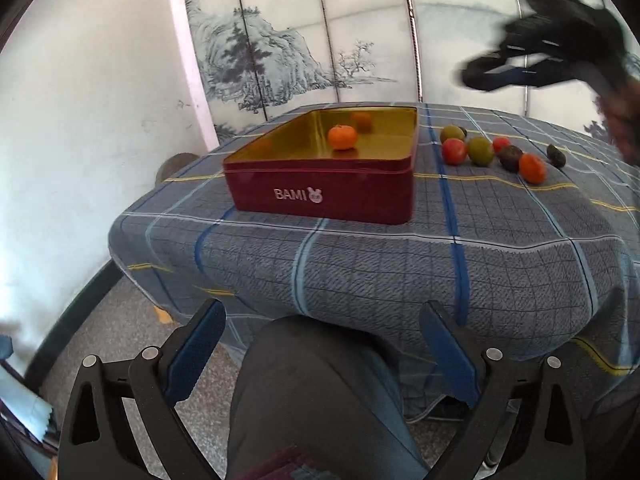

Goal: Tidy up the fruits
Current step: 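Grasp a brown tea cake with the right gripper and drop it into the tin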

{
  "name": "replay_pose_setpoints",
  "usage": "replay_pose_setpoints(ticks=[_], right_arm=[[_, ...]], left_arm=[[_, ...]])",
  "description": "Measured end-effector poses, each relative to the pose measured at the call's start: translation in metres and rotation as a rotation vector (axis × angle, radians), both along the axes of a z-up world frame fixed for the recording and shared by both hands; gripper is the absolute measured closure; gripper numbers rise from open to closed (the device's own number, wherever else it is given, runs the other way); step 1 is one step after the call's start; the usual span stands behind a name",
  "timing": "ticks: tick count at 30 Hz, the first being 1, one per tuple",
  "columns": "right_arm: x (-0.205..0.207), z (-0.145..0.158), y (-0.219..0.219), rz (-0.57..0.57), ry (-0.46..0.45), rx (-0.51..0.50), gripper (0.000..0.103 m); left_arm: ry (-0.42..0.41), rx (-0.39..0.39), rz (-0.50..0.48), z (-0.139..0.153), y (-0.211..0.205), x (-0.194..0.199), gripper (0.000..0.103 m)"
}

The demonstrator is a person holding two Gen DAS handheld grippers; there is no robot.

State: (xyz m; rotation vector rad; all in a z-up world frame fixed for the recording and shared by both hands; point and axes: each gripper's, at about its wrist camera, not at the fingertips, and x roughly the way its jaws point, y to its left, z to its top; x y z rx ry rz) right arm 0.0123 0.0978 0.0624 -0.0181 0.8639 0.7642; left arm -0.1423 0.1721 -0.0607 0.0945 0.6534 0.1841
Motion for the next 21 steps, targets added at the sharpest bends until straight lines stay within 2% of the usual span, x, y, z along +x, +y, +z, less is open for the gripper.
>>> replay_pose_setpoints(ticks=[4, 7, 11, 13, 14, 17, 19, 21], right_arm=[[0.026, -0.020, 0.067, 0.081, 0.066, -0.032, 0.067], [0.035, -0.032, 0.101, 0.116, 0.091, -0.083, 0.067], [0.042, -0.048, 0.135, 0.142, 0.119, -0.161, 0.066], [0.046, -0.051, 0.146, 0.142, 0.120, -0.169, 0.065], [0.050, -0.047, 0.147, 0.122, 0.108, -0.143, 0.059], [0.045, -0.018, 0.115, 0.025, 0.017, -0.004, 0.026], [0.028, 0.001, 0.079, -0.018, -0.054, 0.044, 0.026], [0.004, 0.008, 0.040, -0.052, -0.105, 0.042, 0.026]], left_arm=[[-0.004, 0.008, 0.007, -0.001, 0.004, -0.003, 0.006], [0.018, -0.011, 0.029, -0.004, 0.012, 0.000, 0.006], [0.035, -0.048, 0.068, -0.008, 0.025, 0.003, 0.006], [0.038, -0.058, 0.077, -0.009, 0.029, 0.003, 0.006], [0.040, -0.060, 0.081, -0.009, 0.030, 0.003, 0.006], [0.036, -0.053, 0.084, -0.009, 0.029, 0.002, 0.006], [0.036, -0.046, 0.083, -0.008, 0.027, 0.001, 0.005], [0.038, -0.044, 0.082, -0.009, 0.027, 0.001, 0.005]])
